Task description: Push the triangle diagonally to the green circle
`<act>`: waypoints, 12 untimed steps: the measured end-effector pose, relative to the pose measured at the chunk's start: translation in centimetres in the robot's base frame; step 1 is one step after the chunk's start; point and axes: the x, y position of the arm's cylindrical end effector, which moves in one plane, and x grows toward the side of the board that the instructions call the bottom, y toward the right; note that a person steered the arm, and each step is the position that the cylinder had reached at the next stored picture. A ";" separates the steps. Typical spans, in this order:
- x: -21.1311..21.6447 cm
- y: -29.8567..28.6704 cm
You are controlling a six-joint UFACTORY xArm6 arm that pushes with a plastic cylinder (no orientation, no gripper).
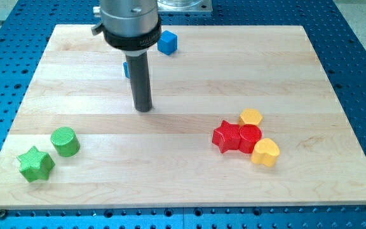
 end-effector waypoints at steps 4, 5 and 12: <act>-13.1 2.2; -12.8 2.0; -5.8 -3.7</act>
